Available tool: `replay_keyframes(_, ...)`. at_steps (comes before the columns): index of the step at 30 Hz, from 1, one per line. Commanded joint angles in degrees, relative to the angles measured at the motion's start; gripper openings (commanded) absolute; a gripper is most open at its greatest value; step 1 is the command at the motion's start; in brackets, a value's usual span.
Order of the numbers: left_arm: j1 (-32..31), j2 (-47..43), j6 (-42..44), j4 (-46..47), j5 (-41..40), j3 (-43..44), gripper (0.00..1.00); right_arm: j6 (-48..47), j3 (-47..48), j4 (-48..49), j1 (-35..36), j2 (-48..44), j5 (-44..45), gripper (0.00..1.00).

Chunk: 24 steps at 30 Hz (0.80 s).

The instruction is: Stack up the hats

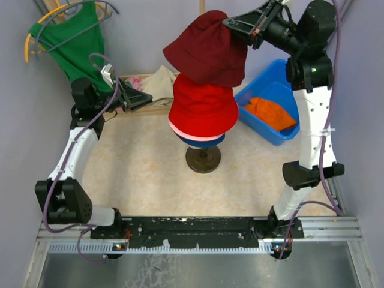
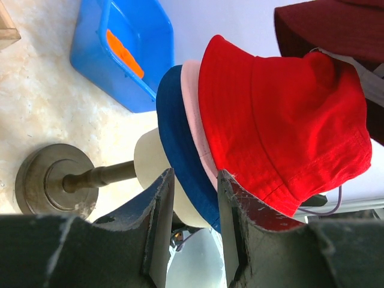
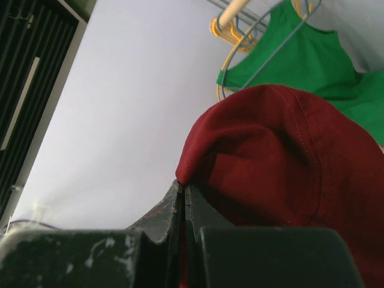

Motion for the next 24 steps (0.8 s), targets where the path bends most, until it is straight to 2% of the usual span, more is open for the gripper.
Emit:
replay_keyframes(1,-0.1,-2.0,-0.4,2.8,1.0,-1.1,0.41,-4.5,-2.4,-1.8,3.2,-2.3,0.8,0.0)
replay_keyframes(8,-0.1,-2.2,-1.6,4.5,1.4,-2.3,0.41,-5.2,-2.6,-3.4,7.9,-1.8,1.2,0.0)
replay_keyframes(10,-0.1,-2.3,-5.1,8.3,2.2,-2.4,0.42,-5.8,-2.1,-5.0,7.9,-2.0,0.8,0.0)
replay_keyframes(14,-0.1,-3.2,-22.3,25.6,2.9,-5.0,0.5,-7.4,-2.8,-8.0,8.0,-3.2,0.5,0.0)
replay_keyframes(17,-0.1,-3.7,-35.1,37.5,1.5,-5.9,0.53,-8.3,-5.4,-8.4,8.0,-4.9,0.7,0.0)
replay_keyframes(20,-0.4,-3.8,-45.7,46.4,-1.0,-6.8,0.57,-8.3,-9.3,-6.2,8.0,-6.8,0.6,0.0)
replay_keyframes(24,-2.7,-3.0,-54.4,53.4,-5.8,-8.3,0.62,-7.6,-11.6,-4.0,8.0,-8.7,0.7,0.0)
